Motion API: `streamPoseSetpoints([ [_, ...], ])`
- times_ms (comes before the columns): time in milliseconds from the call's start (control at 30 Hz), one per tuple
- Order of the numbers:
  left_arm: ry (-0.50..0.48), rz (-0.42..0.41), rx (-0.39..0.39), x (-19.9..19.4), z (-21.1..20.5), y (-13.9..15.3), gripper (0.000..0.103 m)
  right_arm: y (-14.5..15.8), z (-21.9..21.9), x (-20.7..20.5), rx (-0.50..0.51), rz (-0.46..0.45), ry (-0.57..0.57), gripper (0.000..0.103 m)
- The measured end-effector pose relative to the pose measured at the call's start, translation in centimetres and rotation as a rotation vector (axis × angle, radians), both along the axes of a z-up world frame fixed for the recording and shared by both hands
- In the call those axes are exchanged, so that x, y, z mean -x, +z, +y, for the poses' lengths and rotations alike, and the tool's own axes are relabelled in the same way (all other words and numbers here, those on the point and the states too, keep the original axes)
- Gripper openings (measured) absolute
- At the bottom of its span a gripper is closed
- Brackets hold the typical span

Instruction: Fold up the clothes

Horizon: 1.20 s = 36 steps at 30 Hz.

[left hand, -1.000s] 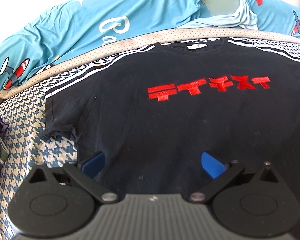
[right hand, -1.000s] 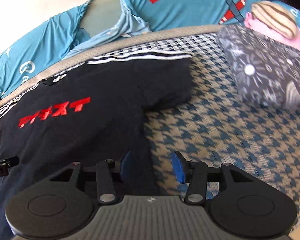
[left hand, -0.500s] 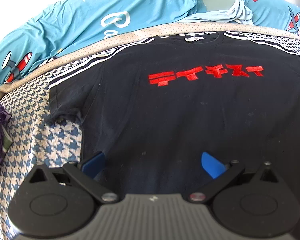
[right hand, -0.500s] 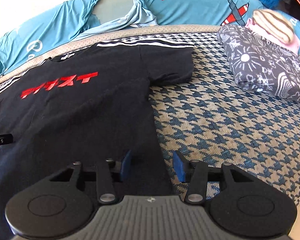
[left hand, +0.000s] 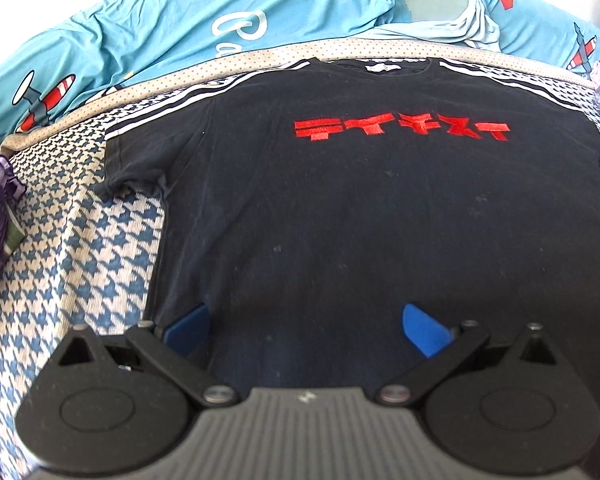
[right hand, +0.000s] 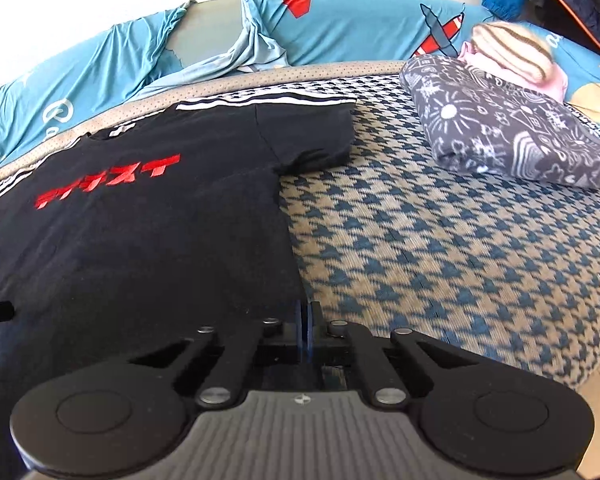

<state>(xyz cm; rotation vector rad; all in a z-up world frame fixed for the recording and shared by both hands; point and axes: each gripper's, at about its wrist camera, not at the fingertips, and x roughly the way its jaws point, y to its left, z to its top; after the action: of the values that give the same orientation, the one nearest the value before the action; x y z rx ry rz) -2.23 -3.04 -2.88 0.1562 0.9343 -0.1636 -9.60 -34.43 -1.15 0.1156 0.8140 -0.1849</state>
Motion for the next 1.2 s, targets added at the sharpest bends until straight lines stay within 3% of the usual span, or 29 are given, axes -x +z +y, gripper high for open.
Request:
streamPoseSetpoints([
  [167, 0.004, -0.001, 0.009, 1.0, 0.1, 0.0, 0.103, 0.3, -0.8, 0.7, -0.009, -0.037, -0.082, 0.004],
  [267, 0.013, 0.004, 0.024, 1.4, 0.3, -0.1, 0.103, 0.8, -1.8, 1.6, -0.053, -0.059, -0.138, 0.011],
  [633, 0.023, 0.002, 0.045, 3.0, 0.1, -0.1, 0.103, 0.9, -2.1, 6.6, -0.11, -0.047, -0.143, 0.03],
  [1033, 0.025, -0.003, 0.05, 4.2, -0.1, 0.0, 0.103, -0.2, 0.3, 10.0, -0.185, 0.054, -0.069, 0.033],
  [1200, 0.033, -0.002, 0.056, 4.6, 0.0, 0.0, 0.103, -1.1, 0.4, 10.9, -0.255, 0.113, -0.097, 0.033],
])
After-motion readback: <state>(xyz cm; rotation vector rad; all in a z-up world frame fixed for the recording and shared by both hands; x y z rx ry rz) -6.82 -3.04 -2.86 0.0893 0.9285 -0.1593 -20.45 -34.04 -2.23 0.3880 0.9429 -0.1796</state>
